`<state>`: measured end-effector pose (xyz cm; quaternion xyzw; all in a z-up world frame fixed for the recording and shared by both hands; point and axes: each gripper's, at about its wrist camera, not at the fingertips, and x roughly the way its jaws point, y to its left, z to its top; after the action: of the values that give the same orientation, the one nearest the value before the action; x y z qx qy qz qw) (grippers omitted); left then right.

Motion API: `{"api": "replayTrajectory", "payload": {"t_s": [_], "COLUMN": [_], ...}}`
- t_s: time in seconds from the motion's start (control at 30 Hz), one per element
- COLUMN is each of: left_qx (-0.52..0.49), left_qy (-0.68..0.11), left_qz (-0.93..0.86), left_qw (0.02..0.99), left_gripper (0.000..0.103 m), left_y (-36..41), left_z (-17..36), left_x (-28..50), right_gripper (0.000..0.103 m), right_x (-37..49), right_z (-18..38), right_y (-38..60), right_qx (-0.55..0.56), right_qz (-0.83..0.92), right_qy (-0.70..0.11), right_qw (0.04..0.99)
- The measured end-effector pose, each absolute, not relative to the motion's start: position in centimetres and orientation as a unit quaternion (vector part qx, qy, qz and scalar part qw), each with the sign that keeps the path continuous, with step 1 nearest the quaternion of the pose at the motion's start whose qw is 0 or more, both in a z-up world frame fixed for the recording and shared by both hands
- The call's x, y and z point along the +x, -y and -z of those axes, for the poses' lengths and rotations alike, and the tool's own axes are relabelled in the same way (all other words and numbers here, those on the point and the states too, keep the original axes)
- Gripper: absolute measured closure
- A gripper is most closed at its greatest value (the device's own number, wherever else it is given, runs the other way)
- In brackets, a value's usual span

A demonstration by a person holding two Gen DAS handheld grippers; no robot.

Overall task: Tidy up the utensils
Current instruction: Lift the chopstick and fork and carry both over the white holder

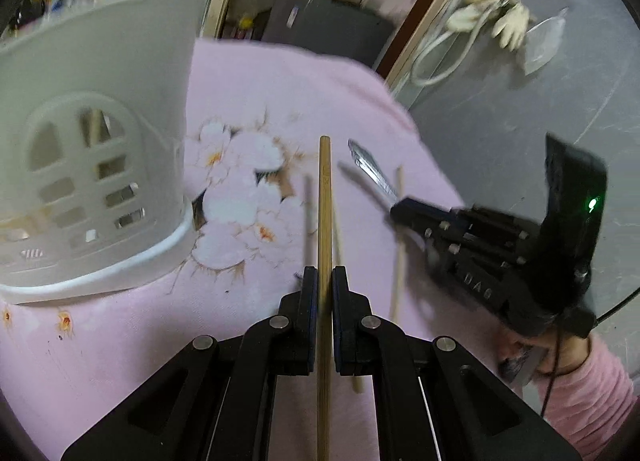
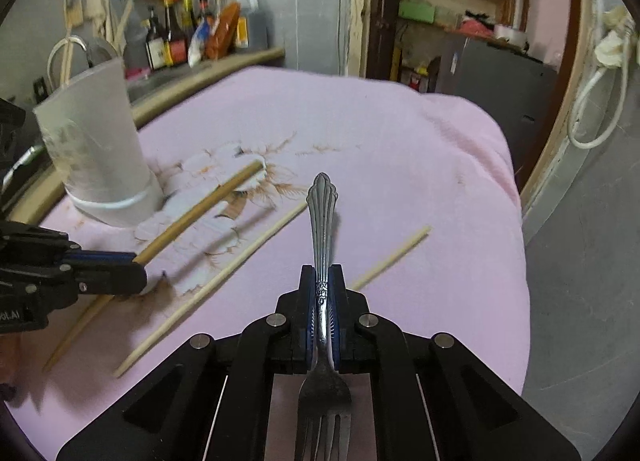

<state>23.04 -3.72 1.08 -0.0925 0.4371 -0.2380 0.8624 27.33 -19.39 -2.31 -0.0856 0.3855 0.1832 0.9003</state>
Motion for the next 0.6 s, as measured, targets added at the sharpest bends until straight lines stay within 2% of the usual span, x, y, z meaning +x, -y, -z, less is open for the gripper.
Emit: {"api": "replayTrajectory", "payload": {"t_s": [0.4,0.6], "left_qx": [-0.126,-0.141], "left_qy": [-0.291,-0.24], "left_qz": [0.247,0.251], "left_qw": [0.916,0.927], "left_gripper": [0.098,0.098], "left_y": [2.9,1.8], "left_z": [-3.7,-4.8], "left_x": [20.4,18.9], "right_gripper": [0.099,0.099], "right_x": [19.9,19.9], "right_z": [-2.0,-3.4], "right_y": [19.2,19.2], "right_qx": [-0.11,-0.082], "right_qz": [-0.145,-0.145], "right_qy": [-0.168,-0.126], "right_qw": [0.969,0.978]}}
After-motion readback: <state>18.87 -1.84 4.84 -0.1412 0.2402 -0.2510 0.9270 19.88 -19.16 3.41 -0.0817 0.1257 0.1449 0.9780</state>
